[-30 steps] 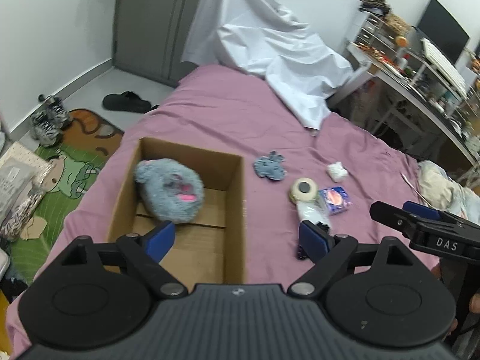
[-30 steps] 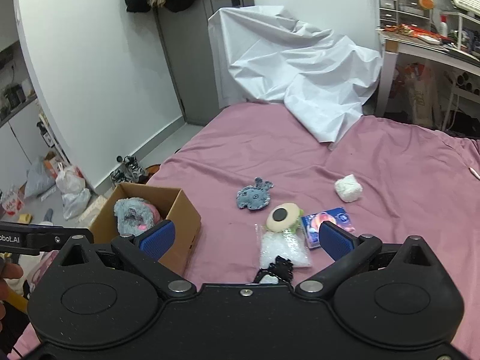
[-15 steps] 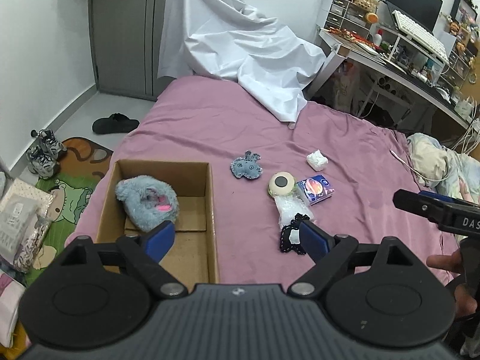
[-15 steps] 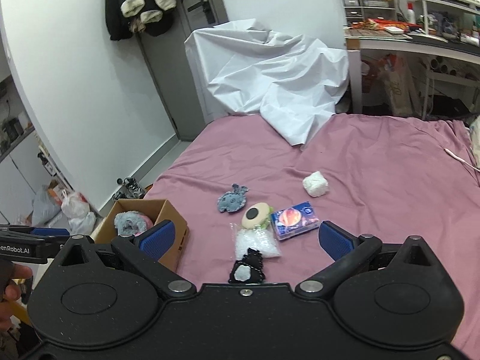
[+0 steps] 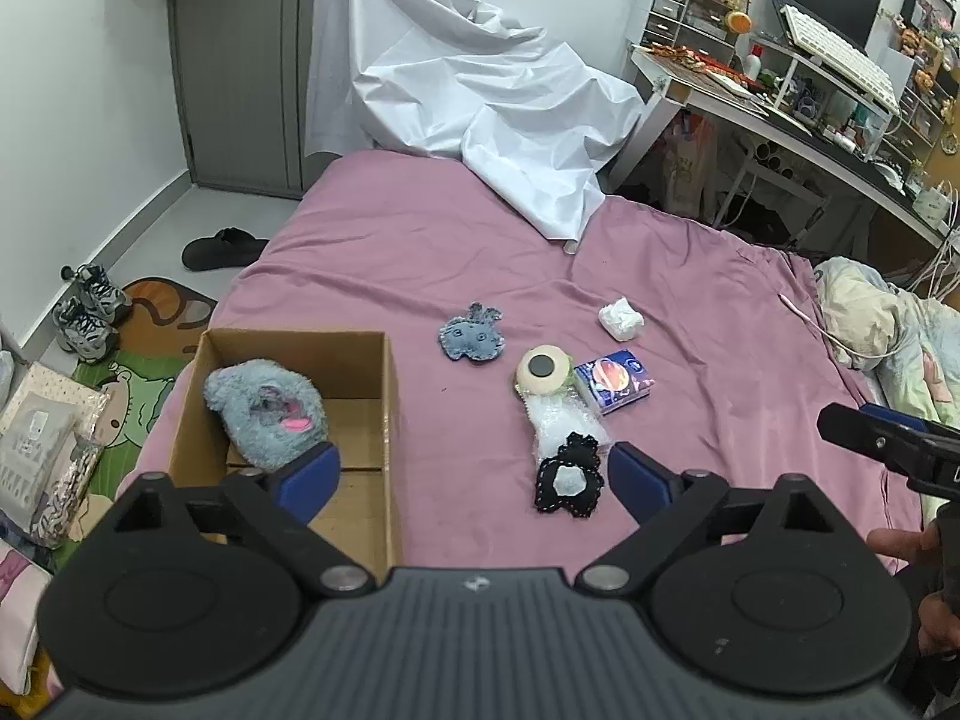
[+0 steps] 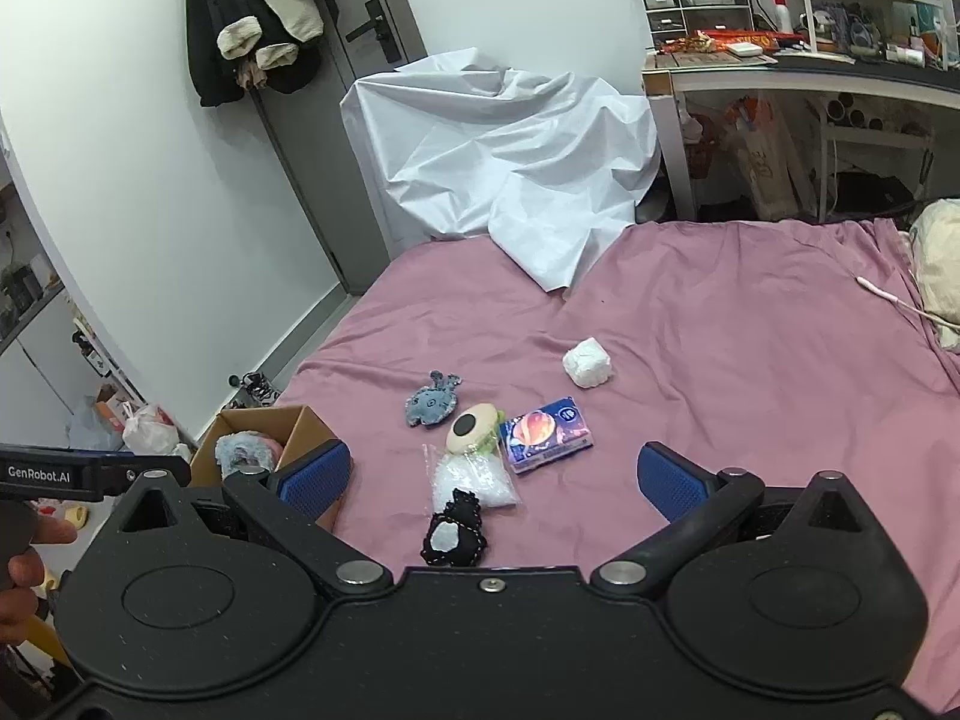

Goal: Organize soft objects
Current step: 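Move the left tool to the black lace item and grasp it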

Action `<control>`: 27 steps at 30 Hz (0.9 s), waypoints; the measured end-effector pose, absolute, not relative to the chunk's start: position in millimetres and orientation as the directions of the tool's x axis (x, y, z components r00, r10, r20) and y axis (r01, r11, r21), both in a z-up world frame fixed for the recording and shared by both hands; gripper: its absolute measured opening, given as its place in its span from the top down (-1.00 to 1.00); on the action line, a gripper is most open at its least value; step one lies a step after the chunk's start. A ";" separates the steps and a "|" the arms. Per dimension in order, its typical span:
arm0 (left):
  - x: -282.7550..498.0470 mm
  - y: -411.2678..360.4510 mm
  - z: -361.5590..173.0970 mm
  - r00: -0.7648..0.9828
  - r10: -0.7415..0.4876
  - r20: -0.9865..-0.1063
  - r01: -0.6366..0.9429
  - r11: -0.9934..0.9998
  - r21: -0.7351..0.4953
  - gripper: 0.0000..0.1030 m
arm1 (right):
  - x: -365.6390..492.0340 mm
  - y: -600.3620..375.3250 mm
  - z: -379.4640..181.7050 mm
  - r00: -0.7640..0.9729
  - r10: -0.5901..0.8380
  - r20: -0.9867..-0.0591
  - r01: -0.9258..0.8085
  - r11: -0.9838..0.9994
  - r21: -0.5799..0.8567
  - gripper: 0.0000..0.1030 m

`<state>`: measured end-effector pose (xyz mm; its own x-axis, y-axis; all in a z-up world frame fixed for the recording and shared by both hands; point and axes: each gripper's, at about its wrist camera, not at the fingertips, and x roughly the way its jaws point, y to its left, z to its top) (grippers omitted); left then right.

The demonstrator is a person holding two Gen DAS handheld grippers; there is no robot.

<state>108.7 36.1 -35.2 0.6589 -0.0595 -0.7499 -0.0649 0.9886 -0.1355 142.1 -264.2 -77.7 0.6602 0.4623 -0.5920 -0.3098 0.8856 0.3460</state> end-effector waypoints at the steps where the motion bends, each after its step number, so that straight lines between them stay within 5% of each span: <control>1: 110.6 33.5 -35.5 0.656 -0.063 -0.752 -0.059 0.989 -0.135 -0.87 | 142.8 -266.0 -78.8 0.660 0.463 -0.592 -0.307 0.885 0.349 -1.00; 27: 167.5 -8.0 -80.4 0.580 -0.131 -0.804 0.043 0.990 -0.131 -0.90 | 164.9 -295.9 -124.7 0.638 0.456 -0.620 -0.264 0.887 0.380 -1.00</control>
